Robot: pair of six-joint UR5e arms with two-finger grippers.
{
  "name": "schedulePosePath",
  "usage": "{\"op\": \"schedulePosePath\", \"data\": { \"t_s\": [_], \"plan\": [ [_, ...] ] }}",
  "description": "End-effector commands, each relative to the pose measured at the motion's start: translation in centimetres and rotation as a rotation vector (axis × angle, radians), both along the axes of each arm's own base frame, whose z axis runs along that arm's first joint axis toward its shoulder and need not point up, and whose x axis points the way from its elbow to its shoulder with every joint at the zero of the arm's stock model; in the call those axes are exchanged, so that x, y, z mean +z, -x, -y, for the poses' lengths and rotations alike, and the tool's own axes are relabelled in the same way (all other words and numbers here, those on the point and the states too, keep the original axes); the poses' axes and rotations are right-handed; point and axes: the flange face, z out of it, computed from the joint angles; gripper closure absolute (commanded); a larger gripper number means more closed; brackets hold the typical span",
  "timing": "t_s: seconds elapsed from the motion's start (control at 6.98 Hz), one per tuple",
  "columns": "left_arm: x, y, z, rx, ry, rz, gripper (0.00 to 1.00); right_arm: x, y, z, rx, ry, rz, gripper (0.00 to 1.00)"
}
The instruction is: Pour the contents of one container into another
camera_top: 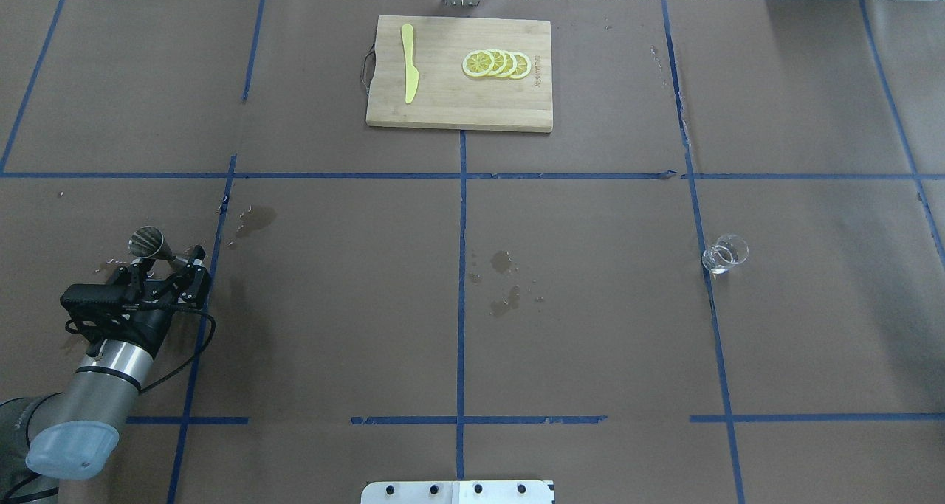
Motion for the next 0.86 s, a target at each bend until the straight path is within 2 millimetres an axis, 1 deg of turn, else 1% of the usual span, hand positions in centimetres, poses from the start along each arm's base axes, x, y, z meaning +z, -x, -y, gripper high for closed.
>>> {"op": "schedulePosePath", "data": {
  "t_s": [0.0, 0.29, 0.43, 0.57, 0.72],
  "plan": [
    [0.21, 0.21, 0.00, -0.002, 0.001, 0.002, 0.34, 0.05, 0.00, 0.00, 0.000, 0.001, 0.000, 0.00],
    [0.39, 0.64, 0.01, -0.007, -0.004, -0.006, 0.35, 0.05, 0.00, 0.00, 0.000, 0.001, 0.000, 0.00],
    [0.11, 0.37, -0.01, -0.005, -0.005, -0.011, 0.42, 0.05, 0.00, 0.00, 0.000, 0.001, 0.000, 0.00],
    [0.03, 0.48, 0.04, -0.006, -0.006, -0.011, 0.58, 0.13, 0.00, 0.00, 0.000, 0.002, 0.000, 0.00],
    [0.16, 0.67, 0.01, -0.008, -0.006, -0.008, 0.69, 0.05, 0.00, 0.00, 0.000, 0.001, 0.000, 0.00]
  ]
}}
